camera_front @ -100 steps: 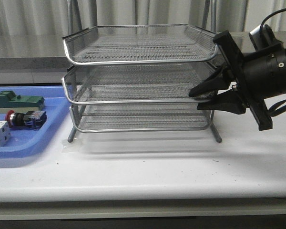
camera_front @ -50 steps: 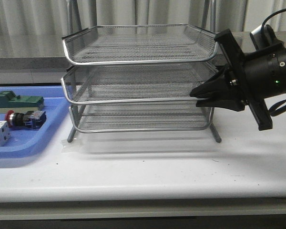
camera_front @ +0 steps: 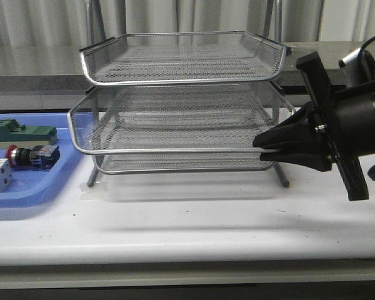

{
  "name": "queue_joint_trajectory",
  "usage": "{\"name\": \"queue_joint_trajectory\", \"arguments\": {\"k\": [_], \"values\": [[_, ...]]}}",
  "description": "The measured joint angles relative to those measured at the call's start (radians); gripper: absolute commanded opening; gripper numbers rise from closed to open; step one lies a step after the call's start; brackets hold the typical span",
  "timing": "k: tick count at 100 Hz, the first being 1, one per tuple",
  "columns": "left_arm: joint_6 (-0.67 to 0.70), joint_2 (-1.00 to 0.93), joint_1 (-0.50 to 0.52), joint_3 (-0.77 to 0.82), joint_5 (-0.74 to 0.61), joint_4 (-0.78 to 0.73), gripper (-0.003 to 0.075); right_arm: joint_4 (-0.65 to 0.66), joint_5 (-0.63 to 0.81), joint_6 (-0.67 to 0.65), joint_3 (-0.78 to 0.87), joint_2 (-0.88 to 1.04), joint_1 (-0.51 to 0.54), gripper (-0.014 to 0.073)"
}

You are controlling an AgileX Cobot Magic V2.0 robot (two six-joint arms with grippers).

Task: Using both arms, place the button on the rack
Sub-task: 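Pull the middle mesh tray out toward the robot with the right gripper, then open the right gripper and withdraw it from the tray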

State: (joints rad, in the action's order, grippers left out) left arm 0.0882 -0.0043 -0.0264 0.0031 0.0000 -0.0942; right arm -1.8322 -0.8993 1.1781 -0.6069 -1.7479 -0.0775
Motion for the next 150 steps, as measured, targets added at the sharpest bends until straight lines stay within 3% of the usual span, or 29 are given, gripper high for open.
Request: {"name": "queue_joint_trajectory", "arguments": {"k": [53,67,84,91,122,150], "values": [[0.000,0.000,0.000,0.000,0.000,0.000,-0.0020,-0.029,-0.050,0.123,0.273,0.157,0.000,0.0069],[0.000,0.000,0.000,0.000,0.000,0.000,-0.0020,-0.029,-0.050,0.134,0.285,0.164,0.000,0.0215],[0.000,0.000,0.000,0.000,0.000,0.000,-0.0020,-0.026,-0.029,0.164,0.291,0.175,0.000,0.0500],[0.000,0.000,0.000,0.000,0.000,0.000,-0.0020,0.004,-0.029,0.169,0.298,0.185,-0.004,0.0552],[0.000,0.000,0.000,0.000,0.000,0.000,-0.0020,0.131,0.011,0.144,0.305,0.293,-0.010,0.0552],[0.000,0.000,0.000,0.000,0.000,0.000,-0.0020,0.442,0.169,-0.100,0.305,0.477,-0.010,0.0552]]}}
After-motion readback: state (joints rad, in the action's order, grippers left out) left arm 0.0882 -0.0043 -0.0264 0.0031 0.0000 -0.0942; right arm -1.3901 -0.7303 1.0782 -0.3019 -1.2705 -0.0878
